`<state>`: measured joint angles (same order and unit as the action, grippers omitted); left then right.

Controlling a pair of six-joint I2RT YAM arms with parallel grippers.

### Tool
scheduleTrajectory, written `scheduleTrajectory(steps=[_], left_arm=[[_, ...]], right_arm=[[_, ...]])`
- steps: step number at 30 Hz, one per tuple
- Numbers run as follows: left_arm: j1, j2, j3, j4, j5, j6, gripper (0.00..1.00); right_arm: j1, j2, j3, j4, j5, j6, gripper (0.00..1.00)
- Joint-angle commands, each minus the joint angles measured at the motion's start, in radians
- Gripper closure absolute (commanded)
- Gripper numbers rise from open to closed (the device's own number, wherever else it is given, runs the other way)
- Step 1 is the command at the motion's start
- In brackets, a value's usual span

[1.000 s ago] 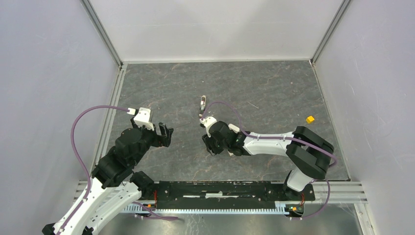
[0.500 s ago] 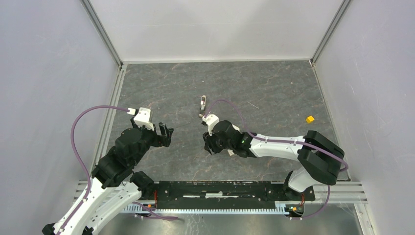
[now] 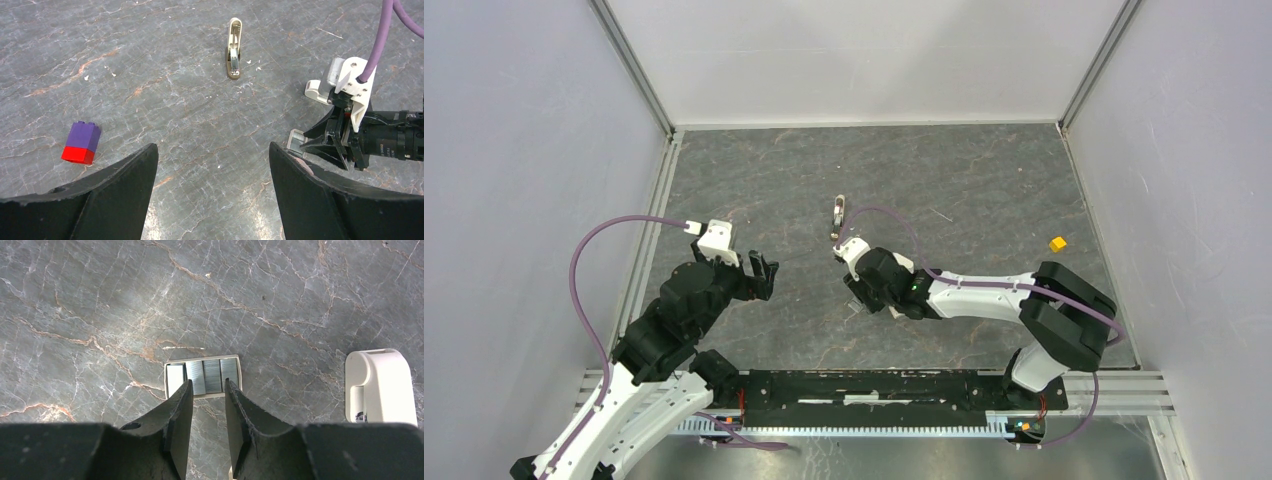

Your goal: Load the staples into the stapler

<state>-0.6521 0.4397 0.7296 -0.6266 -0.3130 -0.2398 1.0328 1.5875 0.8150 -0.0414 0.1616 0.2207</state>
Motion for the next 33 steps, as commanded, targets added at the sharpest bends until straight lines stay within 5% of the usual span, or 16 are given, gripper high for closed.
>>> scheduleTrajectory(steps=[1,33], left_arm=[[0.0,0.005,-0.001,0.025,-0.01,0.051,0.12],[-0.001,-0.002,-0.002,0.025,-0.013,0.051,0.12]], right_arm=[[-0.005,0.009,0.036,0.009,-0.01,-0.045,0.64],[-0.007,0.04,0.046,0.0,-0.012,-0.043,0.71]])
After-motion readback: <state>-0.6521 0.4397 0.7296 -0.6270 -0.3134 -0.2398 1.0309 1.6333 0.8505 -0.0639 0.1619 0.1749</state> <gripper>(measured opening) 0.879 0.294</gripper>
